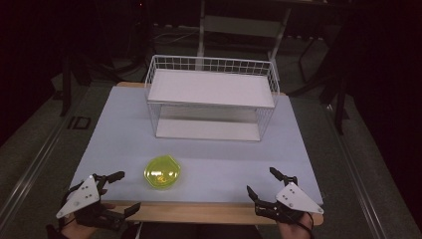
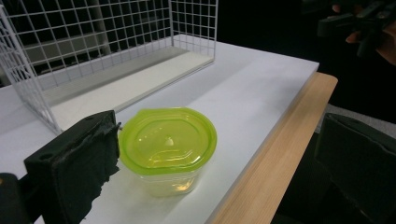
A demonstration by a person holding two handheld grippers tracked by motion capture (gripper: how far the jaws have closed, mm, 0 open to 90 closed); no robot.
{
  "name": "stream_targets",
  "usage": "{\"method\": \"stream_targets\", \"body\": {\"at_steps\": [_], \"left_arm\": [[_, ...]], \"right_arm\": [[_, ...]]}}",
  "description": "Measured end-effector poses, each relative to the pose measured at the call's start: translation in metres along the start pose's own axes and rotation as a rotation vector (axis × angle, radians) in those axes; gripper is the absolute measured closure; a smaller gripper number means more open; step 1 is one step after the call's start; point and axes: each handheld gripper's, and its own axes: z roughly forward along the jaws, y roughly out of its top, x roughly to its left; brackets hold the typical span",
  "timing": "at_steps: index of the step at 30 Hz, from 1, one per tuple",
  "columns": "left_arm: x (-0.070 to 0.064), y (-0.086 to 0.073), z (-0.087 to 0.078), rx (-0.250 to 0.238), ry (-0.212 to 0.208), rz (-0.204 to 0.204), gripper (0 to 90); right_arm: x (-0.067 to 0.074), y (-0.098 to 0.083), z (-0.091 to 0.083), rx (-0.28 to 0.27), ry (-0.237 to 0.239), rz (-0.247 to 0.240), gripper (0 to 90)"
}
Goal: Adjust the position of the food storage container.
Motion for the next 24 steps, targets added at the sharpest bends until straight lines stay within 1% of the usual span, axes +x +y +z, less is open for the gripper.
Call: {"method": "stream_targets", "body": {"at_steps": [1,2,3,4,5,6,7,8,9,10,11,12,13,14,15,16,17,18,19,20,21,22,23,24], "left_arm": [[0.001,0.000,0.000,0.010,-0.009,-0.023,0.7],[0.002,0.001,0.000,0.008,-0.020,-0.047,0.7],[0.001,0.002,0.000,0.008,-0.016,-0.057,0.7],[0.001,0.002,0.000,0.008,-0.016,-0.057,0.7],[0.002,0.004,-0.001,0.012,-0.009,-0.080,0.7],[0.003,0.006,-0.002,0.013,-0.001,-0.095,0.7],[0.003,0.007,-0.003,0.013,0.003,-0.099,0.7],[0.005,0.008,-0.004,0.009,-0.001,-0.105,0.7],[0.008,0.009,-0.005,0.003,-0.010,-0.124,0.8],[0.012,0.011,-0.005,0.005,-0.012,-0.146,0.8],[0.015,0.011,-0.005,0.007,-0.010,-0.158,0.8],[0.017,0.012,-0.005,0.009,-0.006,-0.160,0.8],[0.020,0.013,-0.005,0.010,0.008,-0.159,7.1],[0.022,0.014,-0.004,0.016,0.027,-0.158,7.1],[0.025,0.014,-0.004,0.020,0.035,-0.155,7.3],[0.028,0.014,-0.004,0.022,0.055,-0.150,11.3],[0.031,0.015,-0.003,0.029,0.083,-0.150,18.7],[0.035,0.015,-0.002,0.037,0.097,-0.153,20.9],[0.039,0.014,-0.001,0.051,0.122,-0.154,29.7],[0.044,0.013,0.001,0.057,0.131,-0.166,41.1],[0.048,0.012,0.002,0.063,0.132,-0.180,46.8],[0.053,0.011,0.005,0.092,0.157,-0.198,62.4],[0.057,0.010,0.008,0.123,0.181,-0.216,62.4],[0.061,0.008,0.010,0.131,0.170,-0.224,71.9]], "right_arm": [[0.000,0.001,0.000,-0.008,0.009,0.010,14.1],[0.000,0.001,0.000,-0.008,0.009,0.010,14.1],[0.000,0.001,-0.001,-0.007,0.010,0.012,14.1],[0.000,0.001,-0.001,-0.007,0.010,0.012,14.1],[0.001,0.001,-0.001,-0.006,0.004,0.008,14.1],[0.002,0.001,-0.003,-0.010,0.011,0.011,14.0],[0.002,0.002,-0.003,-0.016,0.011,0.018,14.0],[0.001,0.002,-0.003,-0.015,0.011,0.020,14.0],[0.002,0.003,-0.004,-0.017,0.006,0.019,14.0],[0.002,0.003,-0.004,-0.017,0.006,0.019,14.0],[0.002,0.003,-0.004,-0.018,0.008,0.020,14.0],[0.002,0.003,-0.004,-0.017,0.009,0.020,14.0],[0.002,0.003,-0.004,-0.017,0.006,0.017,14.0],[0.002,0.003,-0.004,-0.017,0.006,0.017,14.0],[0.002,0.003,-0.004,-0.019,0.007,0.018,14.0],[0.002,0.003,-0.004,-0.020,0.005,0.018,14.1],[0.002,0.003,-0.004,-0.022,0.005,0.018,14.1],[0.002,0.003,-0.004,-0.024,0.007,0.019,14.1],[0.002,0.003,-0.005,-0.024,0.008,0.018,14.1],[0.002,0.003,-0.004,-0.023,0.007,0.015,14.2],[0.003,0.003,-0.004,-0.021,0.009,0.013,14.3],[0.003,0.003,-0.004,-0.020,0.014,0.013,14.3],[0.003,0.003,-0.004,-0.020,0.014,0.013,14.3],[0.004,0.003,-0.004,-0.019,0.019,0.011,14.3]]}}
